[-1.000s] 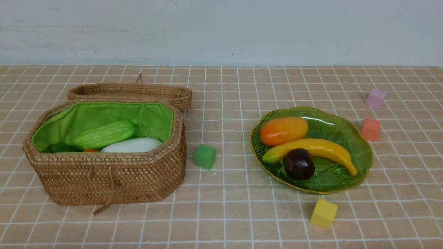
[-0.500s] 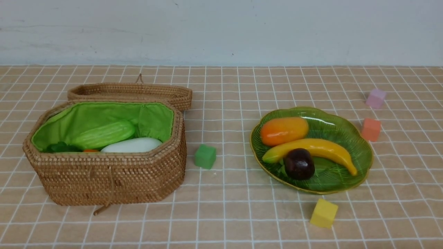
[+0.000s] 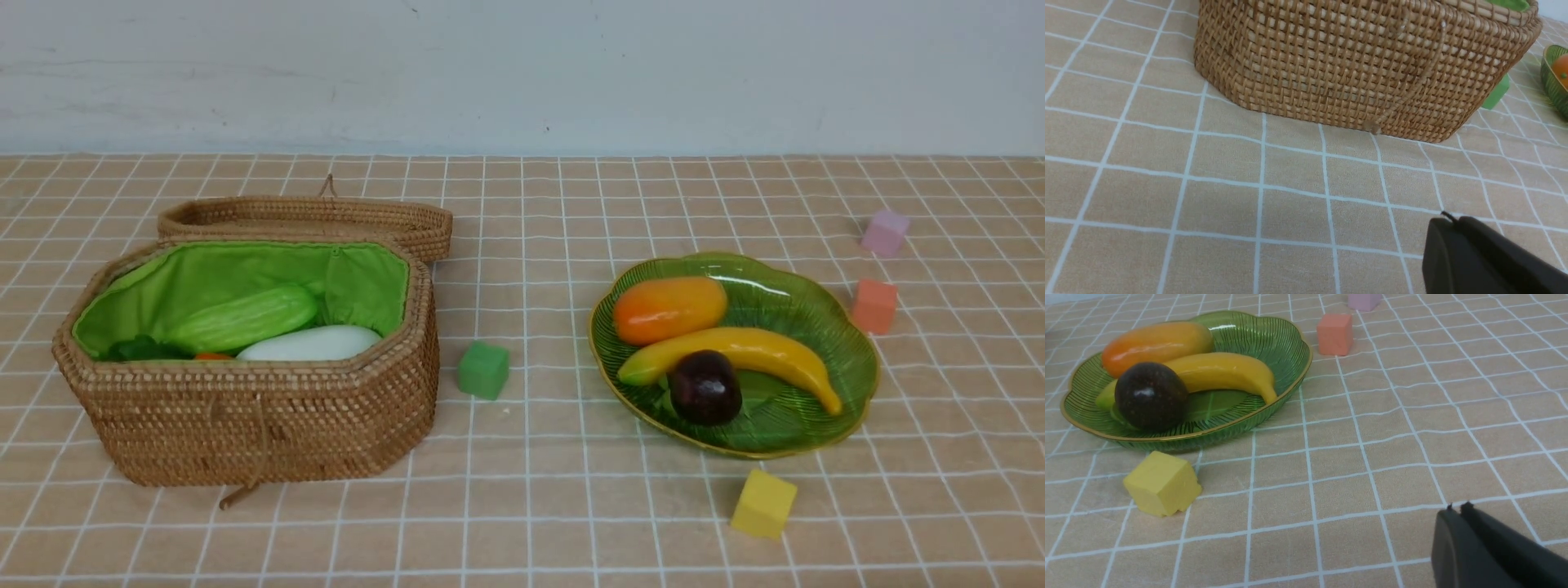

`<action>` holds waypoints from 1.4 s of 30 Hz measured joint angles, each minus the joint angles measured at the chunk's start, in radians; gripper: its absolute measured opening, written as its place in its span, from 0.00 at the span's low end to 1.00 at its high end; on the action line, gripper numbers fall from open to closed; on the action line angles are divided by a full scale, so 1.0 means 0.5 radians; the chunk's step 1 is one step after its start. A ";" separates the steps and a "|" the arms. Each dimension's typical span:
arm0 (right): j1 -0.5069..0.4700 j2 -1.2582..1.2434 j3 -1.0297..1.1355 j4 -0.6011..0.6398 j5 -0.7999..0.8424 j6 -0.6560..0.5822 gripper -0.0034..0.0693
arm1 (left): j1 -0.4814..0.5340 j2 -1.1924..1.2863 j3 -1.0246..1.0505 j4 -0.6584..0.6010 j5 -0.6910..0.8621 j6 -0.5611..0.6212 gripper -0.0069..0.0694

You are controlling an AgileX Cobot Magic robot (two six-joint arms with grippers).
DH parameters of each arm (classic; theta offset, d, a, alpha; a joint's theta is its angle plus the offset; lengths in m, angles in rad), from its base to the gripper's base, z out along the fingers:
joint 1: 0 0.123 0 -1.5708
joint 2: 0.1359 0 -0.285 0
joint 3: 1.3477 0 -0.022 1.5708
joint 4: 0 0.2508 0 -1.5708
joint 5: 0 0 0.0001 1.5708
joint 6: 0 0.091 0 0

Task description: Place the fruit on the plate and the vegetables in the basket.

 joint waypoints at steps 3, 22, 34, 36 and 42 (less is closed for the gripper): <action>0.000 0.000 0.000 0.000 0.000 0.000 0.08 | 0.000 0.000 0.000 0.000 0.000 -0.002 0.07; 0.000 0.000 0.000 -0.002 0.000 0.000 0.11 | 0.003 0.000 0.000 0.000 0.000 -0.004 0.08; 0.000 0.000 0.000 0.000 0.000 0.000 0.11 | 0.003 0.000 0.000 0.000 0.000 -0.004 0.09; 0.000 0.000 0.000 0.000 0.000 0.000 0.12 | 0.003 0.000 0.000 0.000 0.000 -0.004 0.10; 0.000 0.000 0.000 0.000 0.000 0.004 0.13 | 0.003 0.000 0.000 0.000 0.000 -0.004 0.10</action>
